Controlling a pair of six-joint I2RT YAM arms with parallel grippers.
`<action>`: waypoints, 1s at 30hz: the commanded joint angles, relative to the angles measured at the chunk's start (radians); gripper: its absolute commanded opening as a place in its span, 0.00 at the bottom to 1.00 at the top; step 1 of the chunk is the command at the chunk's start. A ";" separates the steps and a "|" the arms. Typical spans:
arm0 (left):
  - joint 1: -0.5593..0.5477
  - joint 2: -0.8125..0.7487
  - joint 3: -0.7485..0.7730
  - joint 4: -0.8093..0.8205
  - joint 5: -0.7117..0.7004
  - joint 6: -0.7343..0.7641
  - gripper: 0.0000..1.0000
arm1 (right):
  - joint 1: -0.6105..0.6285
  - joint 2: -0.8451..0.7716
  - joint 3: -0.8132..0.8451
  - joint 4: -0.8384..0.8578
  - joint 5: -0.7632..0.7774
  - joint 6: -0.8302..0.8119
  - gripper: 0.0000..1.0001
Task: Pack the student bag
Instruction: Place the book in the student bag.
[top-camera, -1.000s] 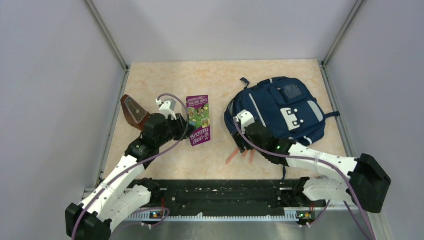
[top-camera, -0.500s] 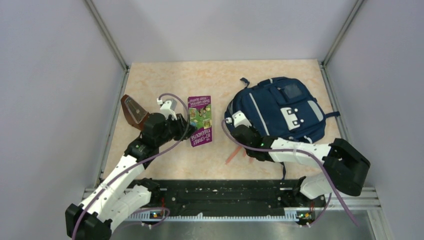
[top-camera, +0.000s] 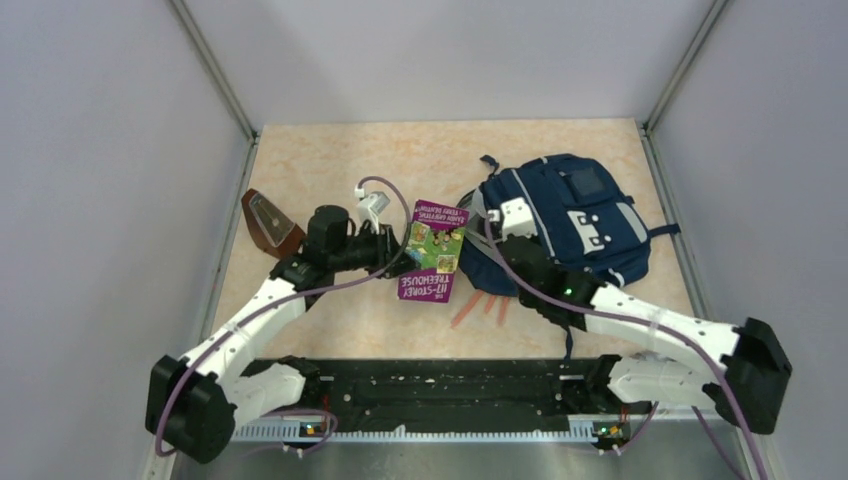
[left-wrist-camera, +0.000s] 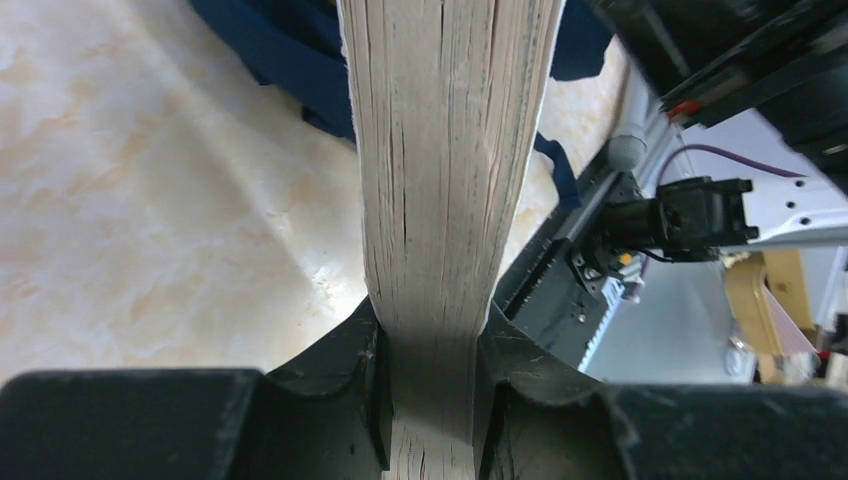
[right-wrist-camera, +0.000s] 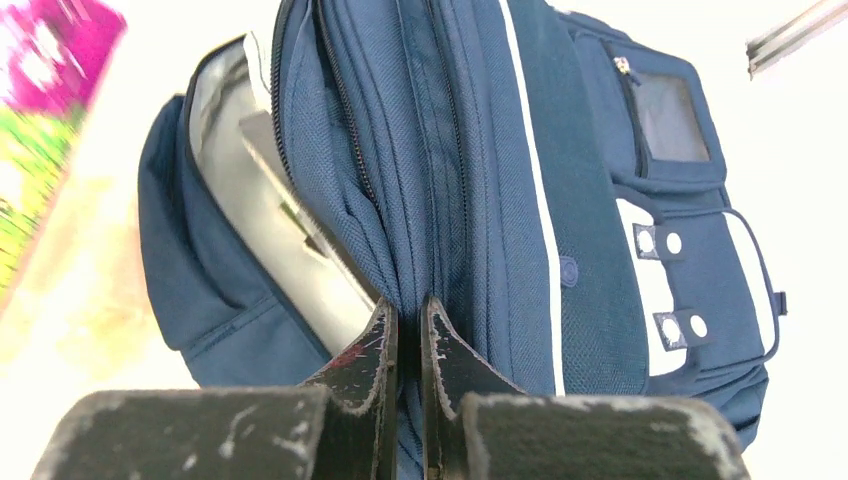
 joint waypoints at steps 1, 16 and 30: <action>-0.015 0.076 0.094 0.201 0.184 -0.016 0.00 | -0.021 -0.165 0.046 0.113 -0.066 -0.003 0.00; -0.088 0.460 0.218 0.316 0.356 -0.103 0.00 | -0.088 -0.265 0.040 0.103 -0.223 0.050 0.00; -0.139 0.713 0.347 0.476 0.390 -0.227 0.00 | -0.089 -0.286 0.046 0.111 -0.294 0.044 0.00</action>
